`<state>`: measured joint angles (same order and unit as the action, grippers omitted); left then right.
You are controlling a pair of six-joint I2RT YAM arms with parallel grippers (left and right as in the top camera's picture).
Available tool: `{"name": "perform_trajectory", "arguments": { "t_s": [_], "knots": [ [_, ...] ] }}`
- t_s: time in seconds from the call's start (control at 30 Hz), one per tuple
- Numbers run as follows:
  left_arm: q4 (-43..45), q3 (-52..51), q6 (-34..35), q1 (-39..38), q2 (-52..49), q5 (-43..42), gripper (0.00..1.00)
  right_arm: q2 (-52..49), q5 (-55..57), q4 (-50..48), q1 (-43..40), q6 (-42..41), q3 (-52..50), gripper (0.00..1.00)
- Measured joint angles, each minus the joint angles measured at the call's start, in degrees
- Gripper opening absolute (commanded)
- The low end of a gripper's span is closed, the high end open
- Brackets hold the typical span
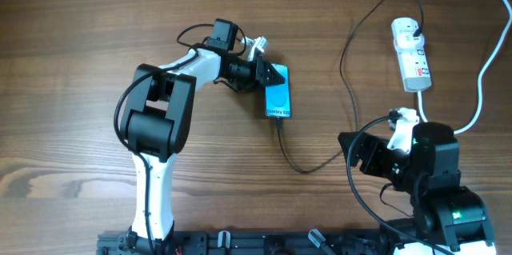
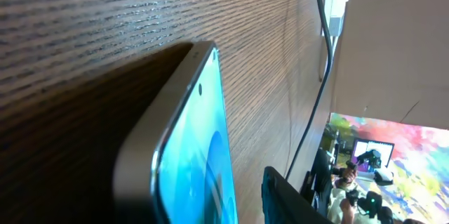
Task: Plug charger to phone and switch on socket
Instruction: 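Open the left gripper and lift it off the phone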
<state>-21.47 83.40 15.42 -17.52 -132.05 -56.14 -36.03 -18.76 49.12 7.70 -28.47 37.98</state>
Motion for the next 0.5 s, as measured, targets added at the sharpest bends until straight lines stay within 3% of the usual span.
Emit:
{"name": "perform_trajectory", "arguments": {
  "t_s": [0.5],
  "knots": [
    [-3.72,0.42,1.46,1.18,0.07,-0.15,0.35,0.00,0.02,1.07,0.00,-0.02,0.00,0.85]
  ]
}}
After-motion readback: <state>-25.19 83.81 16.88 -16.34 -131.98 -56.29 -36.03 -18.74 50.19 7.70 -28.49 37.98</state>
